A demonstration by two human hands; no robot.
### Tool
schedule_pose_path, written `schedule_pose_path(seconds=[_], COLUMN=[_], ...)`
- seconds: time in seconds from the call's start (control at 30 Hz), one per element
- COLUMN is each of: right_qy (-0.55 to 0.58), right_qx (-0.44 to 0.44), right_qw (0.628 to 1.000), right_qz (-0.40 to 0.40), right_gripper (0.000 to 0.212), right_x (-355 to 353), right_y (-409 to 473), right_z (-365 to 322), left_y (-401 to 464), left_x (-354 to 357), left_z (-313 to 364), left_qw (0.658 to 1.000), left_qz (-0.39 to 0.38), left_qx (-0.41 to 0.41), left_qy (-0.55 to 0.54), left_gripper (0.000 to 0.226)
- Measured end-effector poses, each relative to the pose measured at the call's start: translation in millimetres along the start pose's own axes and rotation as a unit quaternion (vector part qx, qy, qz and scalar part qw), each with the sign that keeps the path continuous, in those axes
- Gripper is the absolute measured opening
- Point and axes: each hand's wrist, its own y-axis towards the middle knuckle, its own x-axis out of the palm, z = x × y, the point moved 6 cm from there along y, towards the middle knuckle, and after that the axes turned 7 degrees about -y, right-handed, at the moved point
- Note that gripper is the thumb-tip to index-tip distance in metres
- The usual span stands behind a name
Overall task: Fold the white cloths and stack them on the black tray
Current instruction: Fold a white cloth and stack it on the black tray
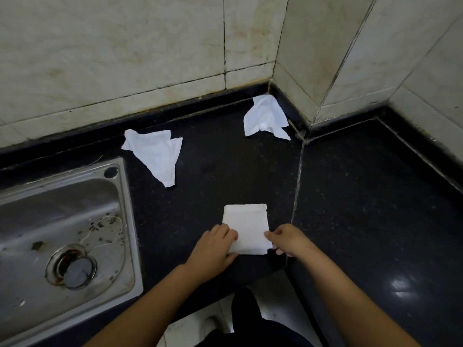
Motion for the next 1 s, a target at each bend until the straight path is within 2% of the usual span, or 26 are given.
schedule_pose_path(seconds=[0.13,0.3,0.43,0.53,0.67,0.73,0.8,0.9,0.93,1.0], right_qy=[0.071,0.137,0.159,0.119,-0.04,-0.058,-0.034,-0.04,-0.056,-0.089], right_qx=[-0.012,-0.035,-0.037,-0.036,-0.021,-0.021,-0.029,-0.023,-0.014,0.008], right_qw=[0.997,0.988,0.984,0.987,0.99,0.987,0.984,0.981,0.982,0.982], right_qz=[0.018,0.059,0.075,0.099,0.136,0.145,0.17,0.186,0.182,0.169], right_gripper=[0.021,0.019,0.021,0.02,0.016,0.012,0.022,0.038,0.042,0.044], right_x=[0.5,-5.1,4.2,13.2,18.9,16.0,7.3,-2.4,-2.4,0.4], right_y=[-7.0,-19.7,-22.7,-23.9,-23.6,-22.3,-19.8,-11.3,-7.4,0.2], right_z=[0.6,-4.8,-2.9,-2.2,2.8,2.4,-2.9,-16.9,-21.9,-30.6], left_y=[-0.4,-6.4,-14.8,-19.0,-22.2,-20.8,-16.2,0.4,8.3,23.8], left_x=[1.6,-6.9,-9.2,-9.2,2.6,1.7,-7.4,-23.4,-24.0,-16.9], left_z=[-6.3,-9.1,-17.7,-17.4,-18.1,-22.4,-28.0,-39.9,-42.0,-42.9], left_qw=[1.0,0.99,0.982,0.984,0.997,0.997,0.991,0.961,0.953,0.947], left_qz=[0.002,0.027,0.044,0.046,-0.005,-0.015,0.002,0.069,0.068,0.01], left_qx=[-0.013,-0.04,-0.082,-0.09,-0.045,-0.045,-0.081,-0.203,-0.242,-0.299], left_qy=[-0.013,-0.129,-0.163,-0.148,-0.055,-0.058,-0.103,-0.177,-0.166,-0.113], left_gripper=[0.02,0.016,0.017,0.013,0.016,0.018,0.022,0.027,0.031,0.044])
